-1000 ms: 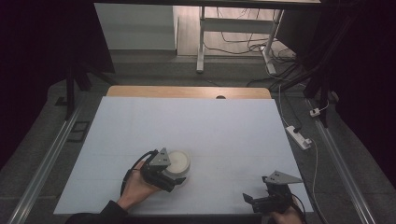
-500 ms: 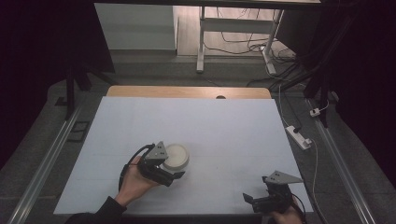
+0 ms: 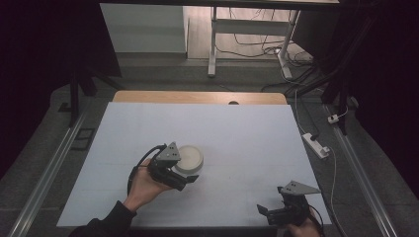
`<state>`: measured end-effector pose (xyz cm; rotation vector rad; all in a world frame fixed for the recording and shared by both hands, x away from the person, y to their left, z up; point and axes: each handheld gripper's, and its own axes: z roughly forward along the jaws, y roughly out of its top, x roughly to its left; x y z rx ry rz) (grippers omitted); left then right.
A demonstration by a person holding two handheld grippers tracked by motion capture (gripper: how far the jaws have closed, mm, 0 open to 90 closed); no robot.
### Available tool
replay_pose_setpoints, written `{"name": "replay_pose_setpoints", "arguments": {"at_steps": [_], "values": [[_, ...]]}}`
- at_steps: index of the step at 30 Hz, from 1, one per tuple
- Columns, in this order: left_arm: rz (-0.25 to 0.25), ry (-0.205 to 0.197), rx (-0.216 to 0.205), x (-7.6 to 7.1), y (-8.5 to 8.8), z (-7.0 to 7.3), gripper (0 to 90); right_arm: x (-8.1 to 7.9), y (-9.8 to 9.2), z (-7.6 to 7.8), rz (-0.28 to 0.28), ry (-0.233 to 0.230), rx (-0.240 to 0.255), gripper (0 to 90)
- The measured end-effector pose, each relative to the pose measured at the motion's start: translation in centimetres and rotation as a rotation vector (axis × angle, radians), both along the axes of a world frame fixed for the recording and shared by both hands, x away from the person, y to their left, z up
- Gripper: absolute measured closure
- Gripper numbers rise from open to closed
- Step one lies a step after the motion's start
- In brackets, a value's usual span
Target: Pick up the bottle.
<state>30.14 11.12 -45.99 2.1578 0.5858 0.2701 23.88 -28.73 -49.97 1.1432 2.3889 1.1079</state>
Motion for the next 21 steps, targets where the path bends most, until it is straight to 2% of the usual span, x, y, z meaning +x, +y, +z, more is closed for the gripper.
{"name": "replay_pose_setpoints", "arguments": {"at_steps": [10,16,21], "values": [[-0.013,-0.011,0.012,0.7,-1.1,1.5,7.0,0.0,0.0,0.0,0.007,-0.005,0.003,0.0],[-0.016,-0.022,-0.017,0.9,-1.5,2.2,7.0,0.0,0.0,0.0,0.008,-0.006,0.004,0.0],[-0.019,-0.025,-0.022,0.8,-1.6,2.7,7.1,0.0,0.0,0.0,0.010,-0.006,0.003,0.0]]}}
